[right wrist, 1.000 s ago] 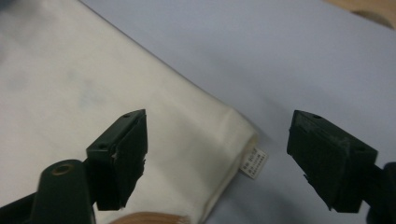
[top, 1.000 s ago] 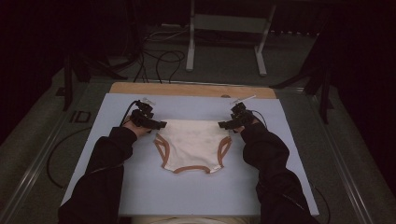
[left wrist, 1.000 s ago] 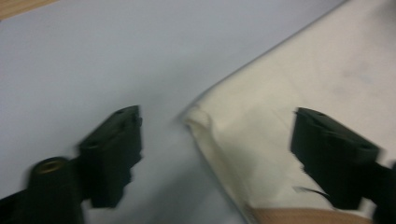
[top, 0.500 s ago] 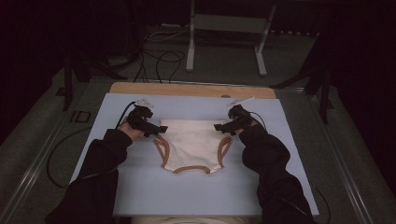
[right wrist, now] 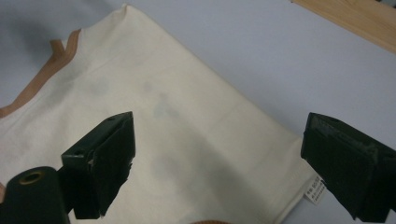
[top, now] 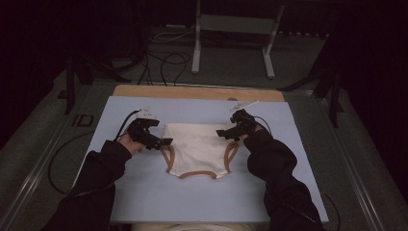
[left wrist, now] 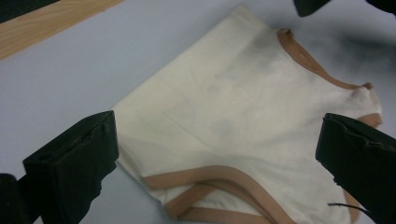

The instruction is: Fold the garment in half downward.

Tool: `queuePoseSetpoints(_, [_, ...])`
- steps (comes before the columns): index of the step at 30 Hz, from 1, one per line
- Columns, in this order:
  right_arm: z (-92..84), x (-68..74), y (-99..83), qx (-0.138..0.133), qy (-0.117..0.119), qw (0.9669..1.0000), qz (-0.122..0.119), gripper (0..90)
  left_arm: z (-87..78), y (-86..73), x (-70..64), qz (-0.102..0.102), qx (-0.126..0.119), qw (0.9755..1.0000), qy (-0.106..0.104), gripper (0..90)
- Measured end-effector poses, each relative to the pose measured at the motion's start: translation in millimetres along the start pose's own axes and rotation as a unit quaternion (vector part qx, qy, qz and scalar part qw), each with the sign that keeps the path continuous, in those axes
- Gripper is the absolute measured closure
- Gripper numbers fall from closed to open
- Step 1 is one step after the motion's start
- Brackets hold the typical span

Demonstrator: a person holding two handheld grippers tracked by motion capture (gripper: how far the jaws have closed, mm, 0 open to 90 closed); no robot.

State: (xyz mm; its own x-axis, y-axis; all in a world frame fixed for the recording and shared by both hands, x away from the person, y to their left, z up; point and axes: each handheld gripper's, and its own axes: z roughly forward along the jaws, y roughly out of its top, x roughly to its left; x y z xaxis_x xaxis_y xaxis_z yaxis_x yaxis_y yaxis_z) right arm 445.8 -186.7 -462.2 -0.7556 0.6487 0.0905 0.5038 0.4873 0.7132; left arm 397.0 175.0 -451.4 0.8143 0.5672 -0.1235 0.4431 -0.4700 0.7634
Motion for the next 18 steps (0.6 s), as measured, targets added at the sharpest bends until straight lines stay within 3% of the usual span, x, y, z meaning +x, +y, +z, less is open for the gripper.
queuePoseSetpoints(3, [2.6,2.2,2.5,0.0,0.002,1.0,-0.002,10.1,-0.1,-1.5,-5.7,0.0,0.014,0.9999,-0.002,0.2])
queuePoseSetpoints(10, [8.8,8.1,10.1,0.0,0.007,0.9999,-0.011,10.1,-4.6,-8.0,-21.6,0.025,0.005,0.9996,-0.01,0.2])
queuePoseSetpoints(18, [18.6,17.2,21.7,0.003,0.016,0.9997,-0.019,10.1,-9.2,-16.4,-34.0,0.025,0.006,0.9995,-0.018,0.3])
